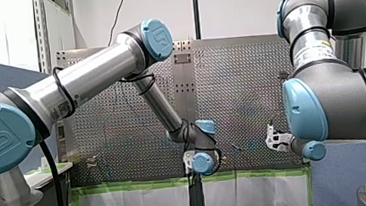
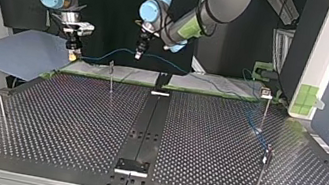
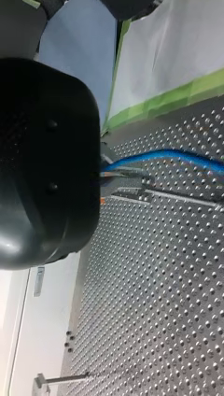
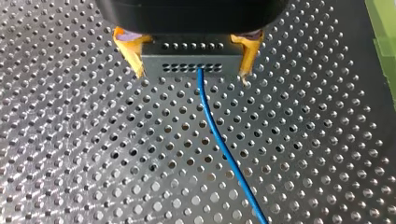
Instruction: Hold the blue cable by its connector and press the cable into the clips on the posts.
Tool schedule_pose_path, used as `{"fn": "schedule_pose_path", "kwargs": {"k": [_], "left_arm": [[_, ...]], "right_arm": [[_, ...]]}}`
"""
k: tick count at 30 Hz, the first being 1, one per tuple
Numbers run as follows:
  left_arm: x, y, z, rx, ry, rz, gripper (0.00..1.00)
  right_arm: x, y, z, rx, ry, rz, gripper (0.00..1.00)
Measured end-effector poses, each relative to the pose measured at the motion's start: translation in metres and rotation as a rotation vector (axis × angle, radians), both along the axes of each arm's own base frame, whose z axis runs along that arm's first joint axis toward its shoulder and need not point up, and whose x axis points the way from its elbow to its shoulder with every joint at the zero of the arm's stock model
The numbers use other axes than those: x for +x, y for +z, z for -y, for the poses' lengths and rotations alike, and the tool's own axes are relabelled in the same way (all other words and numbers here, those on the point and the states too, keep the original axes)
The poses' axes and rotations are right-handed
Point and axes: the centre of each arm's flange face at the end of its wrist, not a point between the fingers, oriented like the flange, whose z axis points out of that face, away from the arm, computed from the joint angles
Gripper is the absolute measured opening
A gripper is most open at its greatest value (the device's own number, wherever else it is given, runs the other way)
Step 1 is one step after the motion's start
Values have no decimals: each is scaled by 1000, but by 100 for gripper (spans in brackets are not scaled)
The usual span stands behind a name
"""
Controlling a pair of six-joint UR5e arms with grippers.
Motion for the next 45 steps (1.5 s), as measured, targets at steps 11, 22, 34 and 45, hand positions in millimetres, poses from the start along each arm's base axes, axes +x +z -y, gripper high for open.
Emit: {"fn": "schedule_pose_path", "kwargs": {"k": [11,22,34,45], "left_arm": [[4,6,6,0,12,-2,100],[-1,17,28,23,-74,-32,100],[-16,24,50,66,-196,-80,100],[-10,43,66,69,-198,-101,100]], "right_arm": [[1,0,2,-2,-22,3,0],[2,-10,2,15,-39,4,0],[2,-42,4,57,-47,2,0],[0,-60,9,72,-62,-6,0]]}}
